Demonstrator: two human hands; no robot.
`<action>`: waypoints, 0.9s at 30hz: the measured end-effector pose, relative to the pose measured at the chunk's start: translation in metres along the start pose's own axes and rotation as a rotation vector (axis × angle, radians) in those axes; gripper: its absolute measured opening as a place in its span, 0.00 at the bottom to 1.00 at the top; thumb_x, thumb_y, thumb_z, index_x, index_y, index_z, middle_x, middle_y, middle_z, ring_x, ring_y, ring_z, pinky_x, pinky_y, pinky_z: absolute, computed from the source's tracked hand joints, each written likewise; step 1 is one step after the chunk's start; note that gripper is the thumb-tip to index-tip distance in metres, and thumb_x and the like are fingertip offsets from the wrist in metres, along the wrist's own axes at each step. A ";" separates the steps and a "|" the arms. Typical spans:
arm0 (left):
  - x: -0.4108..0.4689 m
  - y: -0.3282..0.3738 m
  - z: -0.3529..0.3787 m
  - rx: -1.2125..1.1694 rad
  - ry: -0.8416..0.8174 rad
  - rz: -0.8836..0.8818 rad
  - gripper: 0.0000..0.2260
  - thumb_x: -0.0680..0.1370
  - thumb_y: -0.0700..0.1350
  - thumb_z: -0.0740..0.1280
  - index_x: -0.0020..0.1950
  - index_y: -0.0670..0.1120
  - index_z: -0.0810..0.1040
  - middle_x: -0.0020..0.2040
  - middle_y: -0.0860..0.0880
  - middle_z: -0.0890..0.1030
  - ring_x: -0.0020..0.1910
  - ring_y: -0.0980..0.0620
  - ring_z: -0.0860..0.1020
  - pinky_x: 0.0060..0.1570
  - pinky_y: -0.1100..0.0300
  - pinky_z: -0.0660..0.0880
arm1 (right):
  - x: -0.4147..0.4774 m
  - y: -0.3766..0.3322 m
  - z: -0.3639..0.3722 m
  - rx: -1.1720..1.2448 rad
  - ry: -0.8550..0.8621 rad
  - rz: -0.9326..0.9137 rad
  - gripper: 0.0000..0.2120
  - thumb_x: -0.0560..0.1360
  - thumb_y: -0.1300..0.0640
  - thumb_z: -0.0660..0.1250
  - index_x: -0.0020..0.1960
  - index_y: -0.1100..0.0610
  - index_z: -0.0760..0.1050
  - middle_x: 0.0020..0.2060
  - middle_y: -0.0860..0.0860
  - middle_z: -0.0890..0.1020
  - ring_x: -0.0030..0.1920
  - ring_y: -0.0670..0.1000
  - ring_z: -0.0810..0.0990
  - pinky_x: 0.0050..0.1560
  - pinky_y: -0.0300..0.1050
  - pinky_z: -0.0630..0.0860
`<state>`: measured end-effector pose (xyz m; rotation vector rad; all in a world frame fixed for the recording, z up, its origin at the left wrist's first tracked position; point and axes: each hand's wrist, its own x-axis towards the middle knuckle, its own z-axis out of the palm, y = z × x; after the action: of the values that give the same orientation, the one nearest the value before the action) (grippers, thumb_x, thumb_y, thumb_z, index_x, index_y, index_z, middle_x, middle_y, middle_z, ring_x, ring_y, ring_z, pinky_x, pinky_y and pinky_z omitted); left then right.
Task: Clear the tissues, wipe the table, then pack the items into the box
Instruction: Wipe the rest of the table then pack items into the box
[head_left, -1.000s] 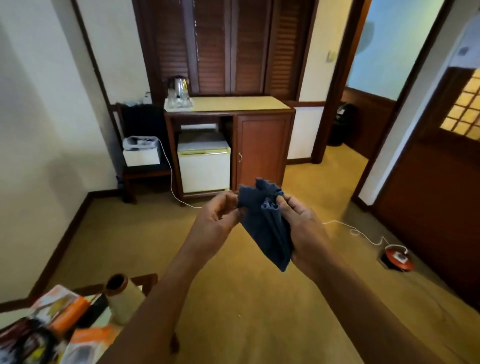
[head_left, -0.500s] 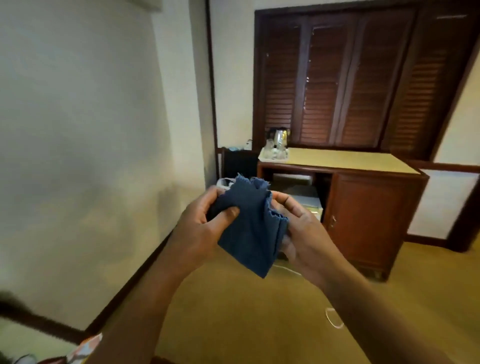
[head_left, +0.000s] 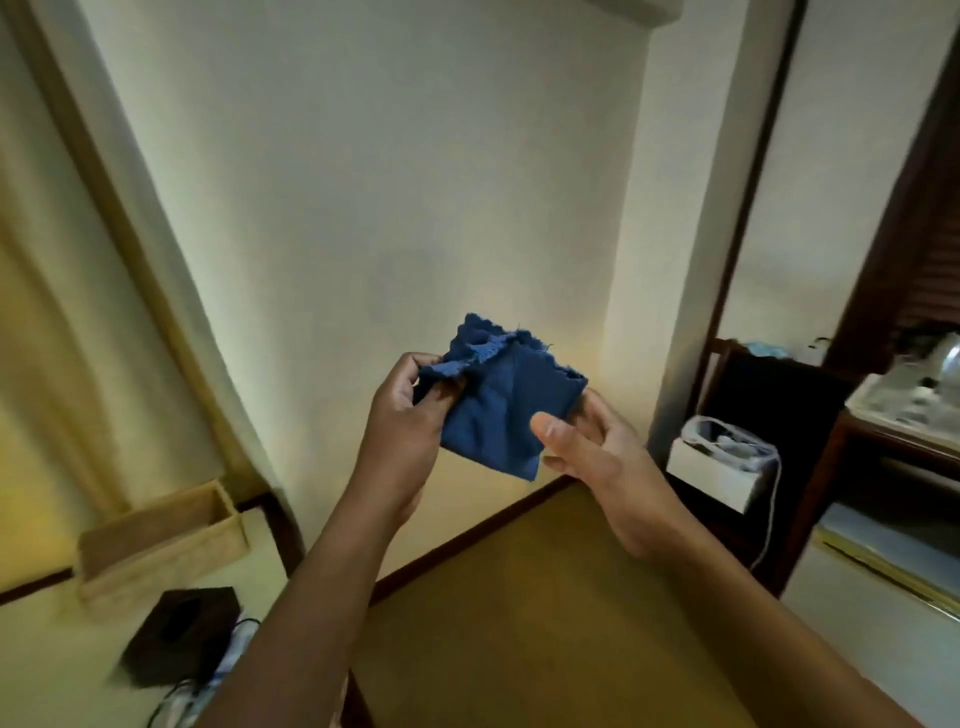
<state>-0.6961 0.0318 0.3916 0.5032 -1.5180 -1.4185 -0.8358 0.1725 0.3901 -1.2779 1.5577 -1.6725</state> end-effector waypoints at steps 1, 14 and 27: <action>0.012 -0.007 -0.005 0.003 0.040 -0.013 0.05 0.84 0.42 0.66 0.51 0.51 0.79 0.52 0.43 0.85 0.50 0.47 0.83 0.51 0.47 0.79 | 0.020 0.008 0.006 0.000 -0.009 -0.003 0.21 0.72 0.39 0.75 0.62 0.35 0.73 0.58 0.34 0.82 0.60 0.40 0.81 0.63 0.48 0.78; 0.120 -0.073 -0.071 0.043 0.296 -0.176 0.19 0.75 0.43 0.76 0.65 0.48 0.78 0.57 0.46 0.86 0.56 0.47 0.85 0.52 0.53 0.82 | 0.243 0.087 0.051 0.025 -0.365 -0.071 0.11 0.84 0.60 0.63 0.62 0.50 0.80 0.55 0.47 0.86 0.56 0.47 0.85 0.58 0.49 0.82; 0.180 -0.153 -0.082 0.207 0.893 -0.184 0.29 0.69 0.65 0.76 0.63 0.50 0.76 0.61 0.46 0.82 0.58 0.43 0.82 0.58 0.42 0.80 | 0.422 0.172 0.101 -0.184 -1.028 -0.043 0.30 0.68 0.48 0.81 0.67 0.40 0.72 0.51 0.46 0.85 0.51 0.46 0.85 0.48 0.43 0.82</action>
<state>-0.7555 -0.1947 0.3033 1.2338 -0.8915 -0.9433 -0.9633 -0.2732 0.3361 -1.8432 1.0262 -0.6369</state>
